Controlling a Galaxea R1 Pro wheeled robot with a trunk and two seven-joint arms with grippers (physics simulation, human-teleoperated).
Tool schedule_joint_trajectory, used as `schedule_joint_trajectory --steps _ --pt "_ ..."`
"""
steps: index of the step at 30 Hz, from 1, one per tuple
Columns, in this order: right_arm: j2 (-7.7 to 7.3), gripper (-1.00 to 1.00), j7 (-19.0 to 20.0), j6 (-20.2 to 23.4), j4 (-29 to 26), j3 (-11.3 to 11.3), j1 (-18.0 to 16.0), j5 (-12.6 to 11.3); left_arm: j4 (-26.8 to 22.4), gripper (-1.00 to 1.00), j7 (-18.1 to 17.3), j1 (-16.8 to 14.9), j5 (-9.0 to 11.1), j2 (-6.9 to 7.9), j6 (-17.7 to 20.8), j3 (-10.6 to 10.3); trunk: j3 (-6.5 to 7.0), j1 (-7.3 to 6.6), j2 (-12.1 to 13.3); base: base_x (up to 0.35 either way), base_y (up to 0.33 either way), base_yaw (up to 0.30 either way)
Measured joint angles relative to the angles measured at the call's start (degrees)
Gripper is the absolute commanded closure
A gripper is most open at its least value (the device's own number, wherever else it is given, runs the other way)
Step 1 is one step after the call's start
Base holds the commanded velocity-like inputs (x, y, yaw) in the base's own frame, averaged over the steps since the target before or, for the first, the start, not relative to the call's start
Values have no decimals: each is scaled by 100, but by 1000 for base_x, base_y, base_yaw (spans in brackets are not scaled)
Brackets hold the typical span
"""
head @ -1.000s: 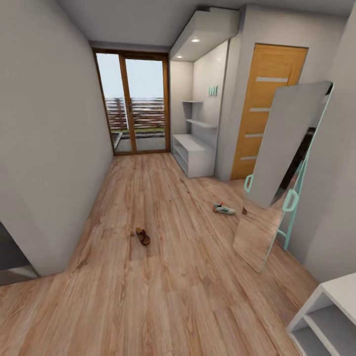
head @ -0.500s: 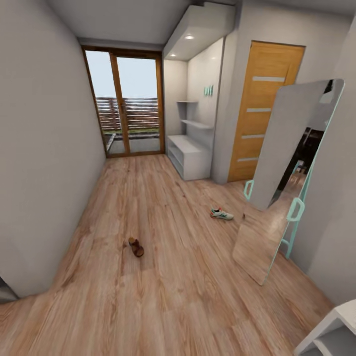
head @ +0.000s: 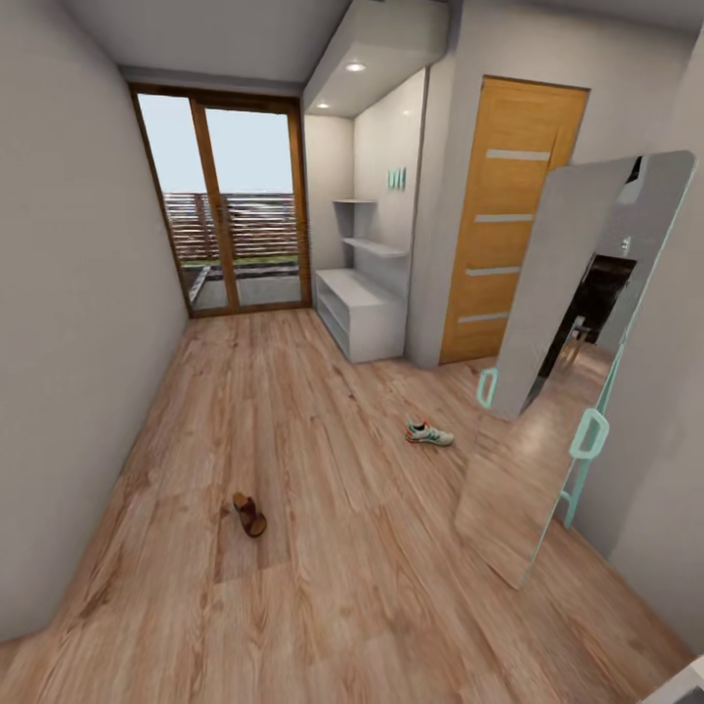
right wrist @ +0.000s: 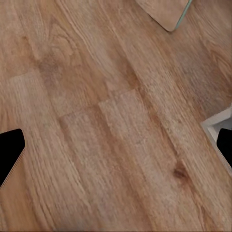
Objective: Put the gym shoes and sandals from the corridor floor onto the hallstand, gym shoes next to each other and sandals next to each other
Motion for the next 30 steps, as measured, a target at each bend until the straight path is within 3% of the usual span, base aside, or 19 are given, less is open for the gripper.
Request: schedule_joint_trajectory --steps 30 --pt "0 -100 -1 0 -1 -6 0 1 0 -100 0 3 -1 9 0 1 0 0 0 338 0 0"
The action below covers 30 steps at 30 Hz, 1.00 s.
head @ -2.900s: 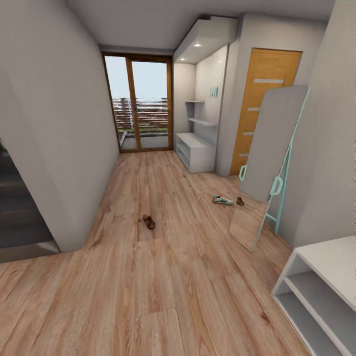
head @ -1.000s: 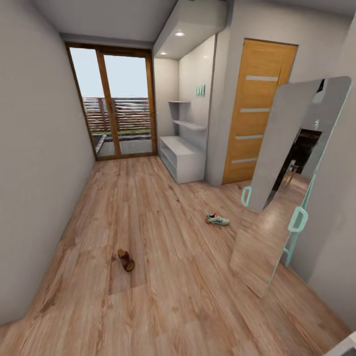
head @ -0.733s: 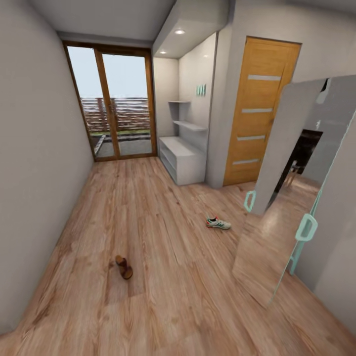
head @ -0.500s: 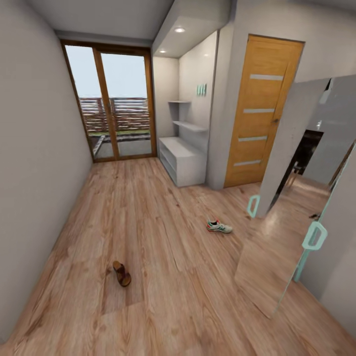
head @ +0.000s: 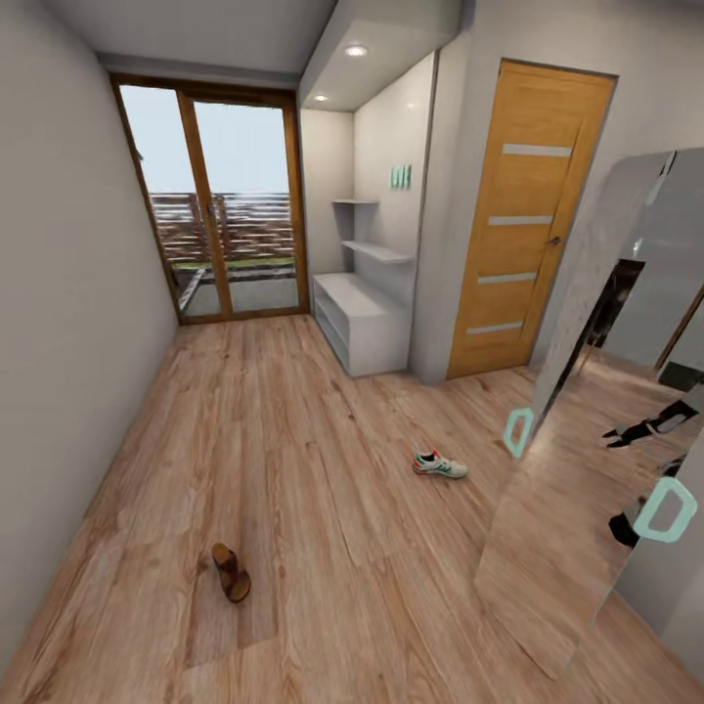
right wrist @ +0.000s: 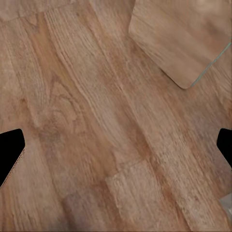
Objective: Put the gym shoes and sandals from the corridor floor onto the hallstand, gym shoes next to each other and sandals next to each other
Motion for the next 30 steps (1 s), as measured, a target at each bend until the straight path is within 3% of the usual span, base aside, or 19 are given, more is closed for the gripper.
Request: schedule_joint_trajectory --steps 30 --pt "0 -100 -6 0 5 0 0 0 0 -100 0 -2 0 0 0 -1 -105 0 0 338 0 0"
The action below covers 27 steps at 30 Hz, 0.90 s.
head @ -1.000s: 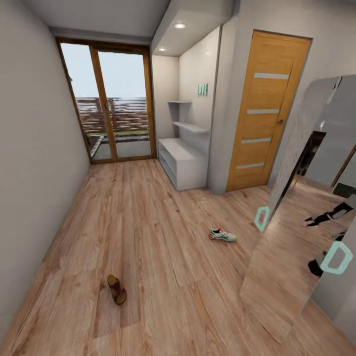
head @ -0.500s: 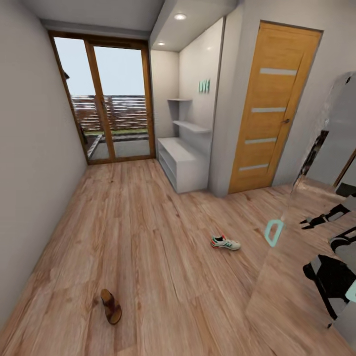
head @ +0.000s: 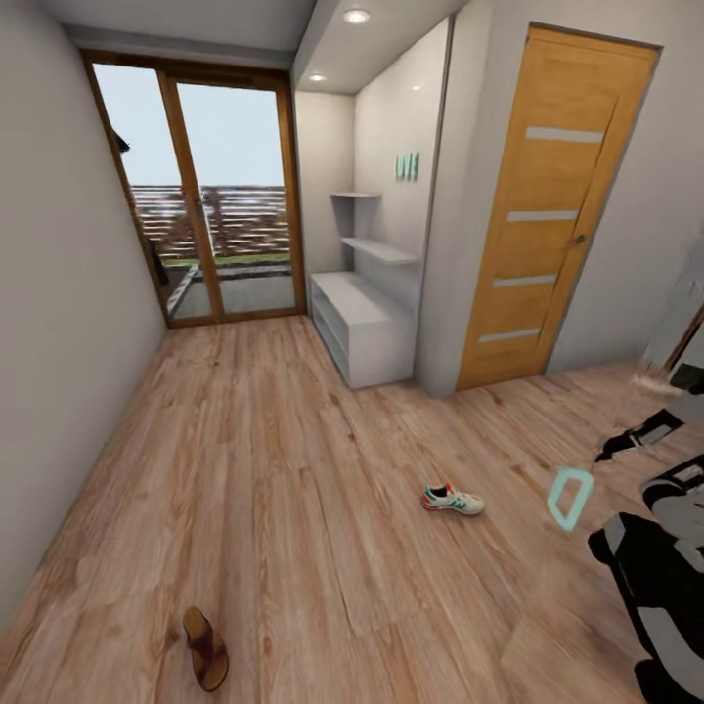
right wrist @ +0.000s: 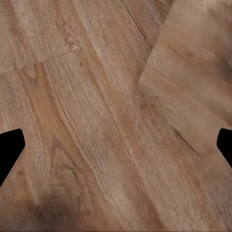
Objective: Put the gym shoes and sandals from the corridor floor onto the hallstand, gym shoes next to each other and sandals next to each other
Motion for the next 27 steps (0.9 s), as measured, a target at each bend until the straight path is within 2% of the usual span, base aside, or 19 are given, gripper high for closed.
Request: schedule_joint_trajectory --steps 16,27 --pt "0 -100 0 0 -1 5 0 0 1 -100 0 0 2 0 0 0 0 1 0 306 -91 0" --pt "0 -100 0 0 0 5 0 0 -7 -100 0 -2 7 -2 0 0 0 3 0 58 -29 0"
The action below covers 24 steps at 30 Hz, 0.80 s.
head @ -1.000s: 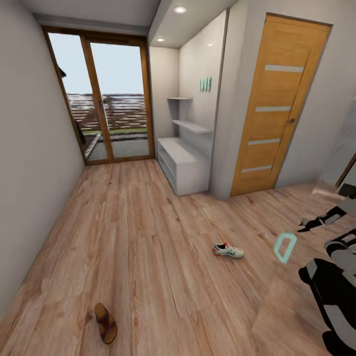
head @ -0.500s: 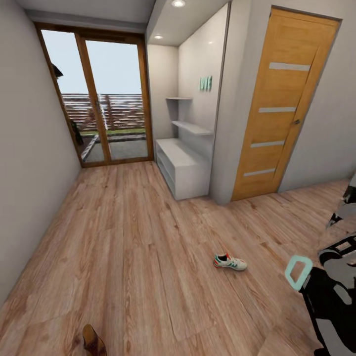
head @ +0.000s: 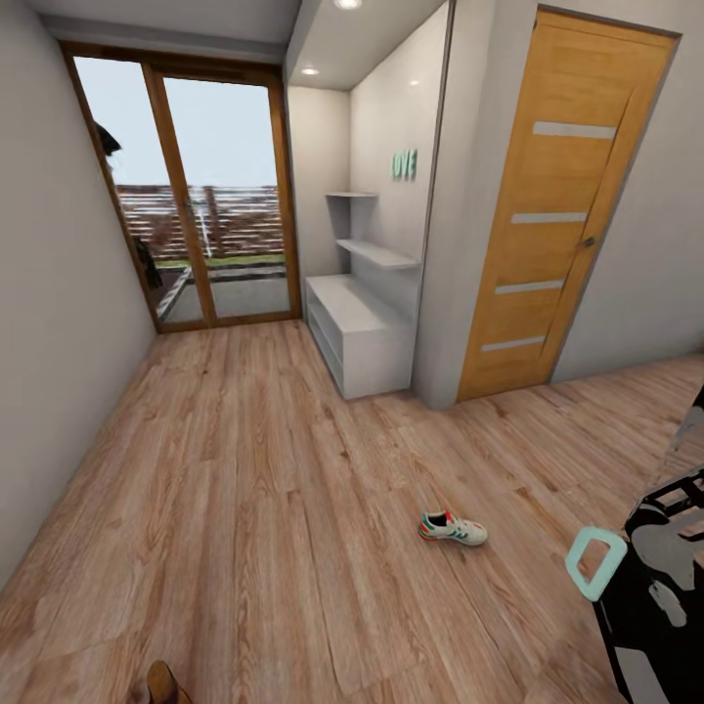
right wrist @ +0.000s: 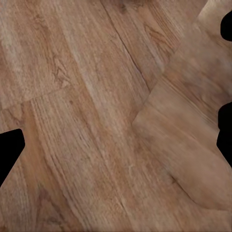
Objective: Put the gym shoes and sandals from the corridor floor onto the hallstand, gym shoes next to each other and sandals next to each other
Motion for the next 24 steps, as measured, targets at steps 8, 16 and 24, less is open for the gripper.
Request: schedule_joint_trajectory --steps 8,16,24 --pt "0 -100 0 0 0 4 0 0 -1 -100 0 2 1 2 0 0 0 -3 0 182 -2 0" --pt "0 -100 1 0 0 4 0 0 0 -100 0 -1 1 2 0 0 0 -1 0 205 0 0" --pt "0 -100 0 0 0 4 0 0 -1 -100 0 1 1 1 0 0 0 0 0 25 0 0"
